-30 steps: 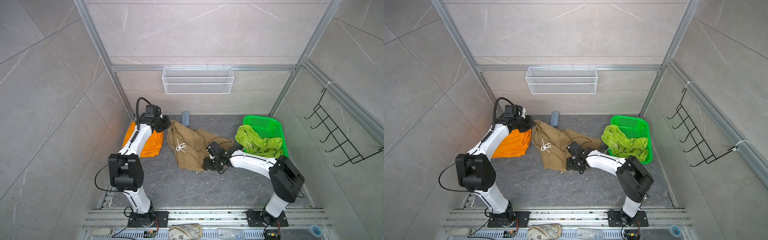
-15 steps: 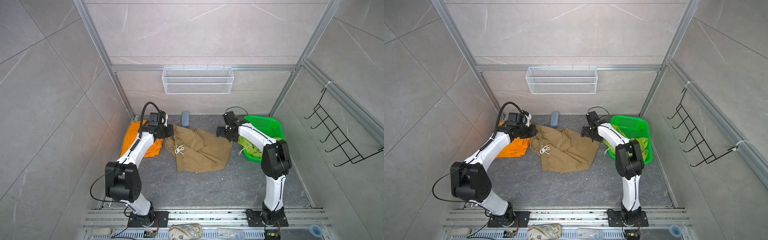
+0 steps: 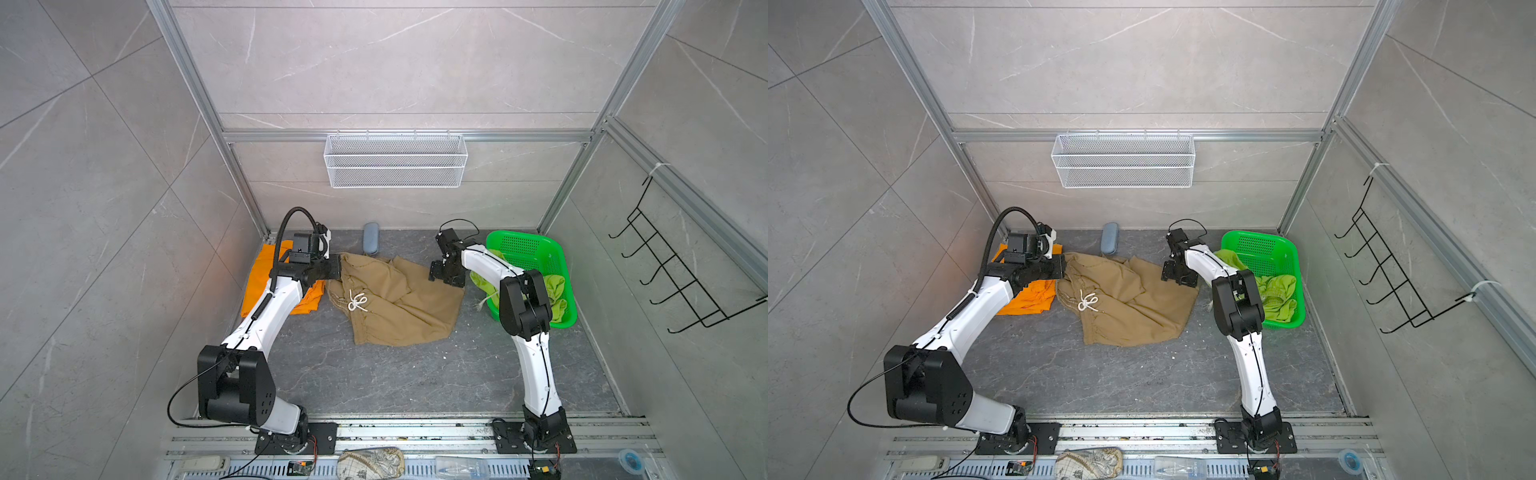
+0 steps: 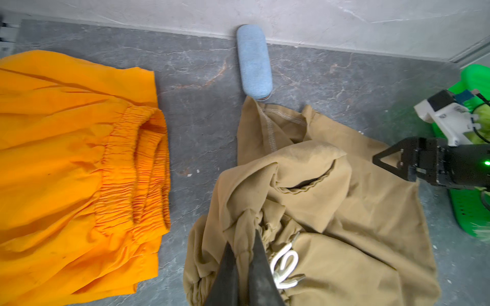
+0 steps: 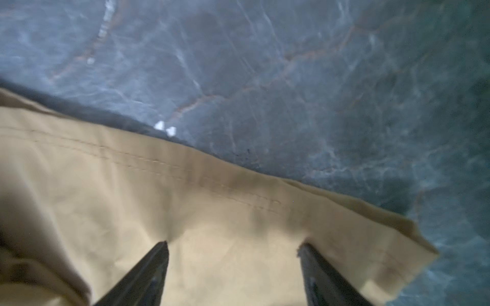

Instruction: Fold and stack the shorts

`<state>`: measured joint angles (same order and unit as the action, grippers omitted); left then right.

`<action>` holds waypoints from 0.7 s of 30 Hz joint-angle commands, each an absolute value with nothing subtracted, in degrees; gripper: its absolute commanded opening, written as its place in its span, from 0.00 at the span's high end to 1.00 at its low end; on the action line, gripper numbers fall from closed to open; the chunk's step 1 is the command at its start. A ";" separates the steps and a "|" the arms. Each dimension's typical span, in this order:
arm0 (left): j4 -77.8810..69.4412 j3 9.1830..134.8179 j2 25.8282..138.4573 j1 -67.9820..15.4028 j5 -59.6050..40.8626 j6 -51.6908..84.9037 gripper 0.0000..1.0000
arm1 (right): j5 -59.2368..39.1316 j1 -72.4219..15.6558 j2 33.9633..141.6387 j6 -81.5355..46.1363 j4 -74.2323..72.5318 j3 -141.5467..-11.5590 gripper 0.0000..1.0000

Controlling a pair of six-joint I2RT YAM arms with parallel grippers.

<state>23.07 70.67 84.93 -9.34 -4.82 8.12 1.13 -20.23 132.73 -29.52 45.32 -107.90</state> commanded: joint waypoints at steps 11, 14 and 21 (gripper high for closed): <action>24.52 80.89 88.03 -7.12 9.07 9.41 1.00 | -5.39 -23.85 111.90 -39.35 28.15 -64.41 0.31; 24.69 83.32 90.16 -7.06 8.16 9.47 1.00 | -2.75 -29.38 105.86 -42.31 28.60 -58.83 0.28; 23.45 83.83 91.04 -7.29 3.80 11.42 1.00 | 4.89 -28.83 97.58 -36.29 37.56 -73.10 0.12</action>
<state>25.32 82.52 92.07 -7.35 6.07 9.85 1.06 -31.05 100.05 -38.48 34.57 -65.23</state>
